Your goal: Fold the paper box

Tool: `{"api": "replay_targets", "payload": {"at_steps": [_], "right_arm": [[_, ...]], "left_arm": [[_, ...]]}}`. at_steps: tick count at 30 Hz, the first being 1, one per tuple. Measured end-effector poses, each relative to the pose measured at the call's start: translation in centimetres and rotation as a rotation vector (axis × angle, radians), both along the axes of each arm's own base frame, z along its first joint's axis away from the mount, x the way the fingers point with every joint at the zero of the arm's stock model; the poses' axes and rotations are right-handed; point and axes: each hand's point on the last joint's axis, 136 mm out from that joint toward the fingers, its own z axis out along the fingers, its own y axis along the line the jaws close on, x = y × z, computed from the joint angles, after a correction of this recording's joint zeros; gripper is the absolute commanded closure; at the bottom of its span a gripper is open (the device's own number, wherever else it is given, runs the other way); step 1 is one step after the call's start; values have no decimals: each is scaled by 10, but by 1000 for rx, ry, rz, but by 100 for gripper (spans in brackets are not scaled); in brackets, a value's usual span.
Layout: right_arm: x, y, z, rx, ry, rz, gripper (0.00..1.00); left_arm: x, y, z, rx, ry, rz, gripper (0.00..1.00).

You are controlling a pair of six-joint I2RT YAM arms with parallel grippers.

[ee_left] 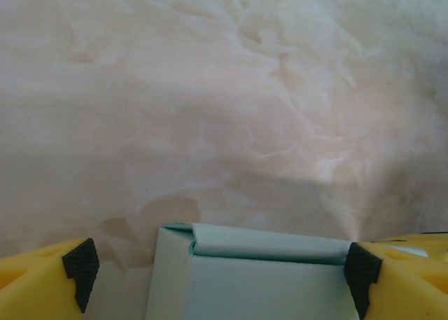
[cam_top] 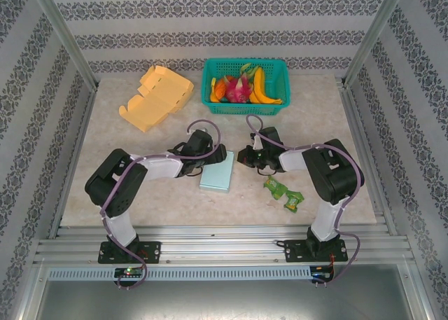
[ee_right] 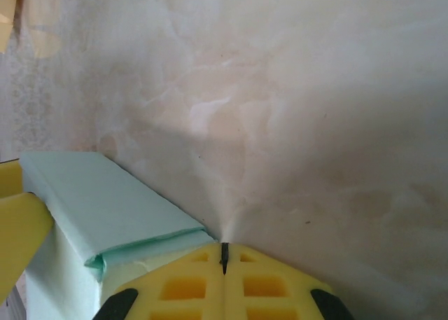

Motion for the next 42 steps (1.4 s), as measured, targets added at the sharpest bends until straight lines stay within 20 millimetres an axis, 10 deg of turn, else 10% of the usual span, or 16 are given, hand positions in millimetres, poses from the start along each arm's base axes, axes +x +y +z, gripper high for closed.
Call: {"api": "replay_targets", "payload": {"at_steps": [6, 22, 26, 30, 35, 42], "right_arm": [[1, 2, 0, 23, 19, 12, 100], [-11, -9, 5, 15, -35, -64, 100], [-29, -20, 30, -36, -157, -88, 96], [-33, -29, 78, -145, -377, -118, 70], [-32, -43, 112, -273, -548, -125, 51], [-17, -37, 100, -410, -548, 5, 47]], "left_arm": [[7, -32, 1, -33, -3, -59, 9], [10, -39, 9, -4, -2, -33, 9], [6, -27, 21, 29, -2, 7, 7], [5, 2, 51, 58, -46, 115, 6], [-18, 27, 74, 14, -60, 195, 7], [-89, 35, 42, -20, 41, 201, 8]]}}
